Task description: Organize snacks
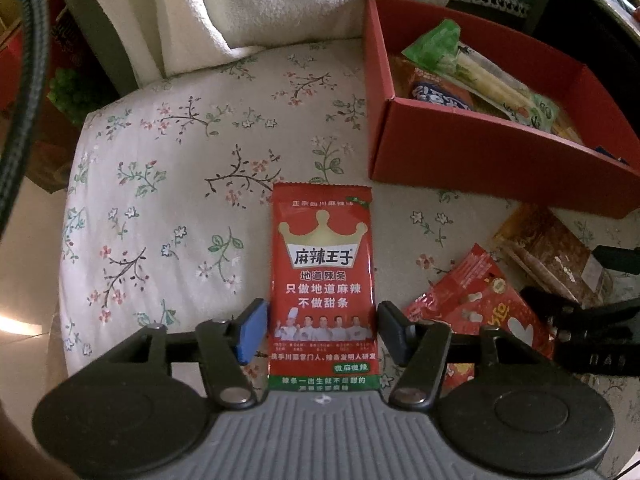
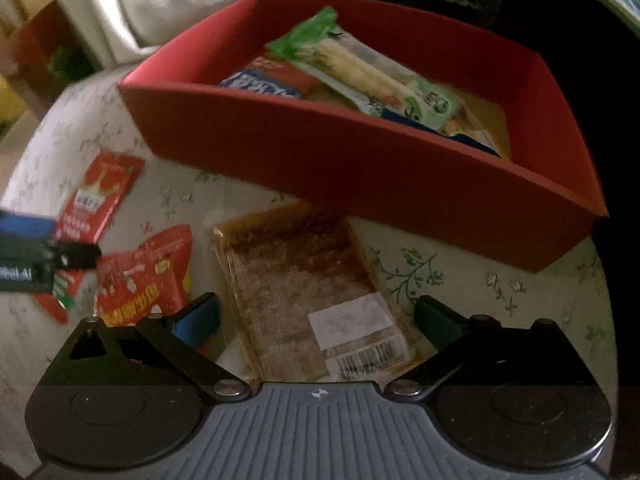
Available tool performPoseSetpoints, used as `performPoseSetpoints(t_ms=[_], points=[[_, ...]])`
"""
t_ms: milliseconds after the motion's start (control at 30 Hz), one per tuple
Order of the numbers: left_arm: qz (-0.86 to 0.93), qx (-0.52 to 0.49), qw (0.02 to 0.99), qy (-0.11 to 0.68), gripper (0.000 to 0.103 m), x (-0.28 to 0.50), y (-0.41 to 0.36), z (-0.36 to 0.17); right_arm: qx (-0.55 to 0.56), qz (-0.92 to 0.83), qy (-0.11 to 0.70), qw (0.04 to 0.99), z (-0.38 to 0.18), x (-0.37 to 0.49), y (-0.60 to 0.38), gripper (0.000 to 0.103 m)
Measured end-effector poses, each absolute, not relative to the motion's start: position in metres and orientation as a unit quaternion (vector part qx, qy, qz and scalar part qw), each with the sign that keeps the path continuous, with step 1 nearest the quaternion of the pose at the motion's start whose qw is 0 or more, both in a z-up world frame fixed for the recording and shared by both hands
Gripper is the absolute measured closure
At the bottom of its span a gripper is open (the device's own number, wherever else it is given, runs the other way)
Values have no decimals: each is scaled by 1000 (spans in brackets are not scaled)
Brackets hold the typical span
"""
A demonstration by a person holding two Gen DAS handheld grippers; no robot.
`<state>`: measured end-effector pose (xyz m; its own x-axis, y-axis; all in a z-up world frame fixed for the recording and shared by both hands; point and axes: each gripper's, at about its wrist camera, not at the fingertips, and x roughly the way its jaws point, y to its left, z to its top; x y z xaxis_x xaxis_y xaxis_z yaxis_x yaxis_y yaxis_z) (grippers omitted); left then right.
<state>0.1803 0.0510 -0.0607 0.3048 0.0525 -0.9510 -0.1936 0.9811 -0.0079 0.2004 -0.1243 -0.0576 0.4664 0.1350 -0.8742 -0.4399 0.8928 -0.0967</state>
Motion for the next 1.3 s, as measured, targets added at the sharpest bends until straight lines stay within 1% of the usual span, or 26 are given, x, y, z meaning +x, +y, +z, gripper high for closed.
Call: performPoseSetpoints(t_ms=[67, 133, 200, 333, 667, 733, 767, 800, 867, 933, 1000, 1067, 1167, 1300], points=[[74, -62, 806, 584, 51, 180, 52, -60, -148, 164, 488, 844, -56, 202, -125, 1], [72, -62, 806, 584, 53, 180, 52, -60, -134, 153, 489, 848, -52, 204, -127, 6], [69, -63, 806, 584, 53, 180, 52, -59, -121, 151, 490, 850, -47, 204, -129, 16], [63, -76, 805, 585, 54, 178, 55, -57, -121, 158, 486, 851, -46, 199, -130, 19], [48, -111, 801, 586, 56, 175, 61, -52, -62, 173, 472, 863, -24, 193, -145, 22], [44, -110, 802, 586, 57, 175, 61, -51, -54, 176, 472, 862, -22, 190, -147, 30], [44, -109, 802, 586, 57, 174, 61, -50, -48, 184, 474, 860, -21, 188, -147, 46], [45, -106, 802, 587, 57, 173, 61, -50, -38, 194, 478, 856, -19, 186, -148, 50], [48, -109, 799, 589, 57, 172, 64, -51, -38, 196, 475, 857, -16, 181, -148, 50], [46, -116, 798, 590, 57, 170, 67, -52, -46, 190, 477, 857, -19, 179, -147, 43], [45, -118, 798, 590, 56, 169, 67, -51, -46, 180, 482, 856, -22, 181, -148, 32], [45, -115, 798, 589, 56, 168, 66, -52, -48, 173, 484, 856, -26, 187, -146, 27], [42, -108, 798, 591, 56, 169, 65, -52, -57, 164, 488, 855, -32, 194, -141, 11], [40, -103, 798, 592, 55, 172, 64, -54, -71, 167, 505, 844, -49, 205, -138, 0]])
